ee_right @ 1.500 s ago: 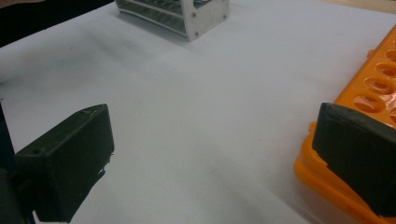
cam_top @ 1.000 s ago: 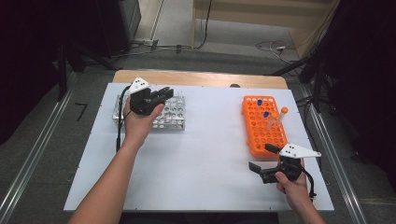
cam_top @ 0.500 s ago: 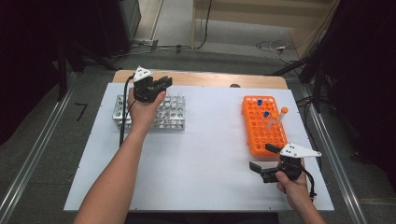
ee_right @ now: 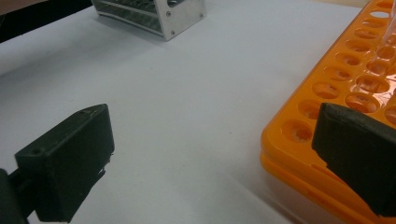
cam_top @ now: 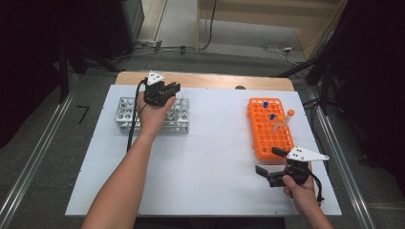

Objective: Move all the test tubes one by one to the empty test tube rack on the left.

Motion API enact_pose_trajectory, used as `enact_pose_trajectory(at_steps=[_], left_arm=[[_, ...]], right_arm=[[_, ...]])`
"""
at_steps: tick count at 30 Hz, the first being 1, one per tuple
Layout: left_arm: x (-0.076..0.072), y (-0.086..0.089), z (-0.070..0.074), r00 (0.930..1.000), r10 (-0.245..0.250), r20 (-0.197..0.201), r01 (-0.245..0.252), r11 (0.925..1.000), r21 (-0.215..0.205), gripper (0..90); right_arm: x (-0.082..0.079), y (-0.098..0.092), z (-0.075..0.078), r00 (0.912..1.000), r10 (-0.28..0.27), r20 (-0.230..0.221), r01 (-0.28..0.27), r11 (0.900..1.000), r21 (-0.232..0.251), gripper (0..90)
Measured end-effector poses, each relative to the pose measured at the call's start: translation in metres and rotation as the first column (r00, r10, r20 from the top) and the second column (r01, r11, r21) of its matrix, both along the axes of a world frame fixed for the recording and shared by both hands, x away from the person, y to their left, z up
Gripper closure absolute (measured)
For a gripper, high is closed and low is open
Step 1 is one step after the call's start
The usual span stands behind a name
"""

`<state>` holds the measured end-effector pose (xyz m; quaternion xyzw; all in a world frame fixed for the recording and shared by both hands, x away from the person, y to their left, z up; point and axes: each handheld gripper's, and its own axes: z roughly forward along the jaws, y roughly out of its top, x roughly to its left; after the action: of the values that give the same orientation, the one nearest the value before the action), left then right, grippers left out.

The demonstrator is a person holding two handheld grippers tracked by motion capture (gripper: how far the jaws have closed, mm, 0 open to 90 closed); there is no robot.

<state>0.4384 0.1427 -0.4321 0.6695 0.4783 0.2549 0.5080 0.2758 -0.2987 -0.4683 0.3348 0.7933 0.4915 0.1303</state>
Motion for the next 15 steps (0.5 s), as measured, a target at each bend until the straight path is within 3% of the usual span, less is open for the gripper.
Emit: enact_pose_trajectory(at_steps=[11, 15], left_arm=[[-0.0013, -0.0039, -0.0026, 0.9995, 0.003, -0.031, -0.002, 0.9992, 0.040, 75.4], [-0.0014, -0.0064, -0.0049, 0.9985, 0.005, -0.054, 0.000, 0.9968, 0.080, 75.4]], right_arm=[[0.0004, 0.0003, -0.0009, 1.0000, 0.002, 0.001, -0.002, 1.000, -0.002, 0.0], [0.0005, 0.0003, -0.0011, 1.0000, 0.002, 0.000, -0.002, 1.000, -0.001, 0.0]])
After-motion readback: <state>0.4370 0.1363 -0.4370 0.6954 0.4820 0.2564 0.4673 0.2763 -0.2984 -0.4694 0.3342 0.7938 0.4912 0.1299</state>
